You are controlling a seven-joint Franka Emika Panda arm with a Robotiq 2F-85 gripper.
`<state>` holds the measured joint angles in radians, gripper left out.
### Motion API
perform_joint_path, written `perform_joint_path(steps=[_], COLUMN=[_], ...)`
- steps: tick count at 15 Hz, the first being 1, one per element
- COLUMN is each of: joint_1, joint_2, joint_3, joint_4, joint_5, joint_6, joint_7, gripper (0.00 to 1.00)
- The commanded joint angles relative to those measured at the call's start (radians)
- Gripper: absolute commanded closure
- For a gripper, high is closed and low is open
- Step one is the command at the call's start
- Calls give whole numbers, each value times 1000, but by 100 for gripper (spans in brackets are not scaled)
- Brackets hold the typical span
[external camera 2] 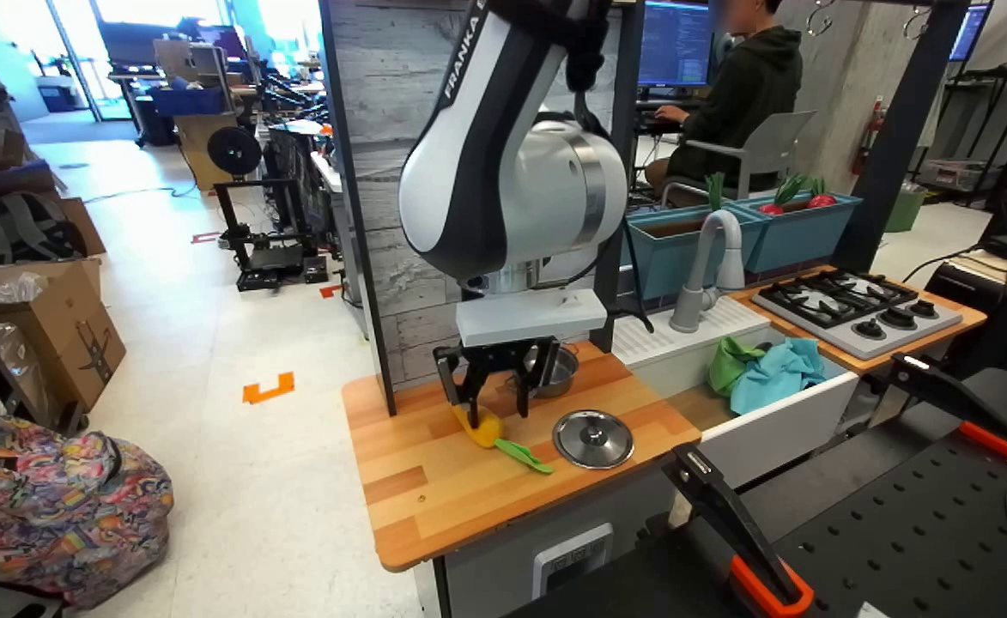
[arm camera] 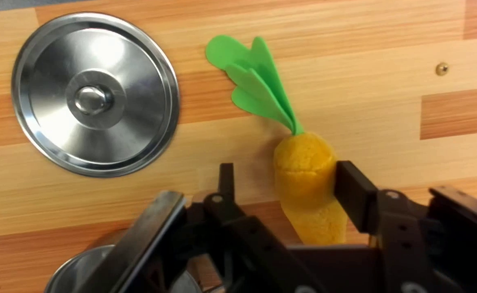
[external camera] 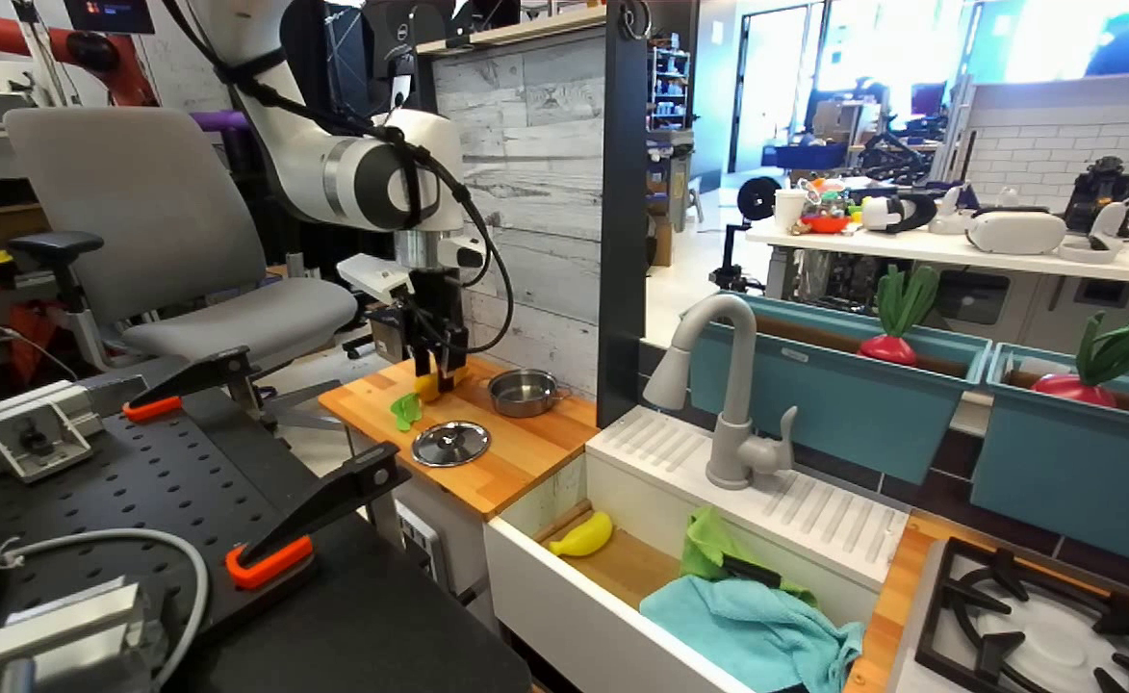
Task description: Remove the silver lid from the silver pot and put the carrot inside the pot
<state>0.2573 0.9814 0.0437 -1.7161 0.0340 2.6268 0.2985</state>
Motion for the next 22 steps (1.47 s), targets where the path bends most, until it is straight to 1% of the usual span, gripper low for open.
perform_joint_path(steps=[1,5,6,7,9,10,12,15,18,22], joint_1=[1,11,12,18,20,16,7,-13,-50,-106], joint_2=[40,30,23,7,-26,-44,-84,-142,-177,-176], joint_3=[2,-7,-6,-10,-8,-5,1,5,13,14], joint_4=[54,45,39,20,-16,-35,-71,-127,-143,-114], joint_5=[11,3,4,3,2,3,7,13,20,27], joint_6=[-2,8,9,21,30,36,27,82,114,119], joint_7=[-12,-7,-7,0,-3,-9,-16,-30,-56,-93], gripper=[66,96,99,100,97,99,98,98,98,98])
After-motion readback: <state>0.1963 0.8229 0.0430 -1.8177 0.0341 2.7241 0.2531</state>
